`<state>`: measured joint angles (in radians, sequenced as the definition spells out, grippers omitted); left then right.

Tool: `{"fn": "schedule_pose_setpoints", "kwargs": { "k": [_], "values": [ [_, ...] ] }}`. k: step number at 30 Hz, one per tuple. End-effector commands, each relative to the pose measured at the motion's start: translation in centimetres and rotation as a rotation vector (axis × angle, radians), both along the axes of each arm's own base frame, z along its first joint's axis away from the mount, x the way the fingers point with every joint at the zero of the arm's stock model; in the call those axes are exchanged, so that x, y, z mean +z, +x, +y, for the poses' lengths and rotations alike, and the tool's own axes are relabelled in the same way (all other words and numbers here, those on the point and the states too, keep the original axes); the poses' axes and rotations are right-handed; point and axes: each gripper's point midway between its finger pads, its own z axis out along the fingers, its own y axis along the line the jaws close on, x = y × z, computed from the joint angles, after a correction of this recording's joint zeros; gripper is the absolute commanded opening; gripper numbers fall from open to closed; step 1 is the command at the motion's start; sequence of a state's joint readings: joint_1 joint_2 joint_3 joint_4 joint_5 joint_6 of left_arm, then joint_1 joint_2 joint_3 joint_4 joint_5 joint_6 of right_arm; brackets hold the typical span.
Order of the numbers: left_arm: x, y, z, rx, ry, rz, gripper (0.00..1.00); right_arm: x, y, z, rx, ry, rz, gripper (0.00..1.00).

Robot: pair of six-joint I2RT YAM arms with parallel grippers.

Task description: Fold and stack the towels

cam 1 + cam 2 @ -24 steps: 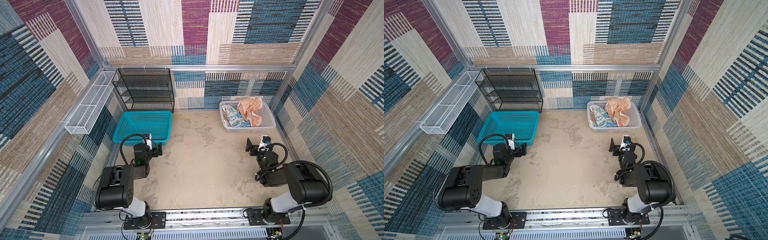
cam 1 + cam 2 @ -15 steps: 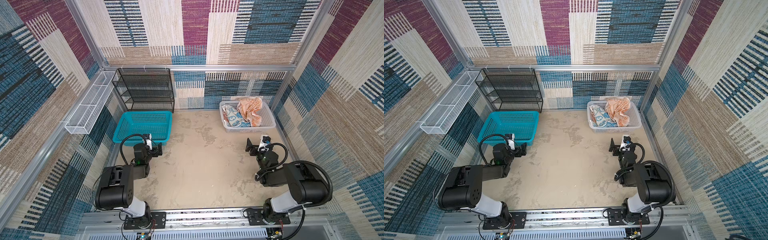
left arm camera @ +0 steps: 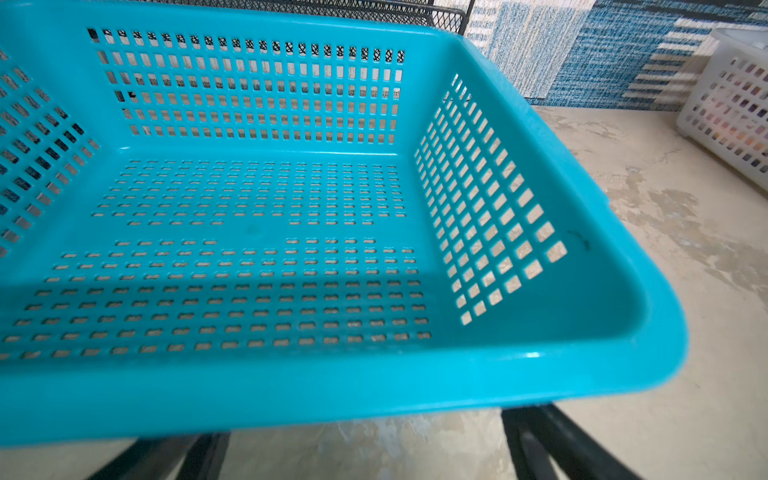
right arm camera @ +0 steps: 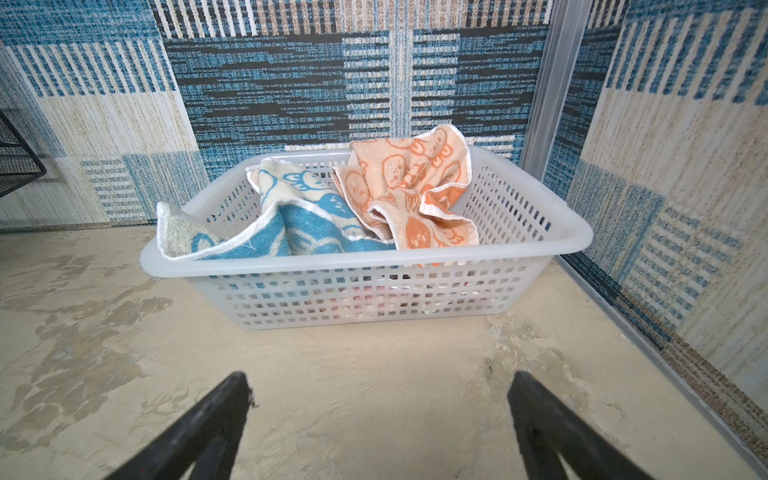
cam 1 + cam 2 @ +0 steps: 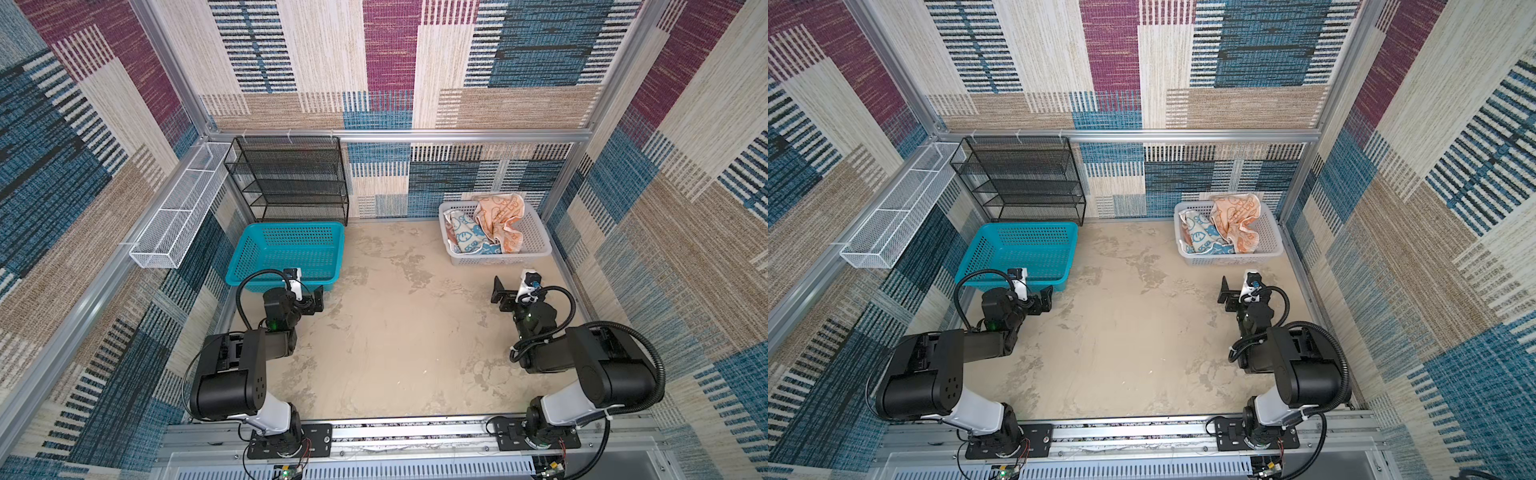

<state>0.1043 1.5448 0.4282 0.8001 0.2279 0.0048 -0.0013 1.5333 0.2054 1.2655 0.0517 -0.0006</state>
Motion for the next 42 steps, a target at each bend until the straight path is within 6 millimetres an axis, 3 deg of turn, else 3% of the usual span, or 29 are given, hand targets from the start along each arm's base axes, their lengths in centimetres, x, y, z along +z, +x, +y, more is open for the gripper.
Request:
{"fn": "schedule_pose_setpoints", "kwargs": {
  "k": [1, 12, 15, 18, 23, 28, 35, 38, 42],
  "values": [
    [0.5, 0.1, -0.4, -0.024, -0.003, -0.027, 0.99, 0.6, 0.1, 0.1, 0.008, -0.003, -0.024, 0.99],
    [0.6, 0.1, -0.4, -0.024, -0.001, -0.028, 0.99, 0.6, 0.0, 0.1, 0.007, -0.005, -0.025, 0.99],
    [2.4, -2.0, -1.7, -0.092, 0.008, -0.144, 0.99, 1.2, 0.3, -0.5, -0.027, 0.006, -0.023, 0.99],
    [4.4, -3.9, -1.0, -0.039, 0.021, -0.205, 0.99, 1.7, 0.6, -0.8, -0.048, 0.014, -0.001, 0.99],
    [4.7, -4.6, -1.9, -0.027, 0.040, -0.200, 0.99, 2.1, 0.1, -1.3, -0.079, 0.039, 0.003, 0.99],
    [4.9, -6.2, -2.4, -0.028, -0.023, -0.201, 0.99, 0.3, 0.6, -2.4, -0.156, 0.110, 0.131, 0.99],
    [5.9, -9.0, -3.5, -0.064, -0.019, -0.233, 0.99, 1.1, -1.3, -5.1, -0.348, 0.213, 0.148, 0.99],
    [7.3, -9.8, -4.1, -0.075, 0.010, -0.274, 0.99, 1.7, -2.6, -7.0, -0.476, 0.251, 0.141, 0.99],
    [9.4, -10.3, -6.0, -0.137, 0.017, -0.314, 0.99, 2.9, -3.2, -7.4, -0.524, 0.357, 0.128, 0.99]
  ]
}}
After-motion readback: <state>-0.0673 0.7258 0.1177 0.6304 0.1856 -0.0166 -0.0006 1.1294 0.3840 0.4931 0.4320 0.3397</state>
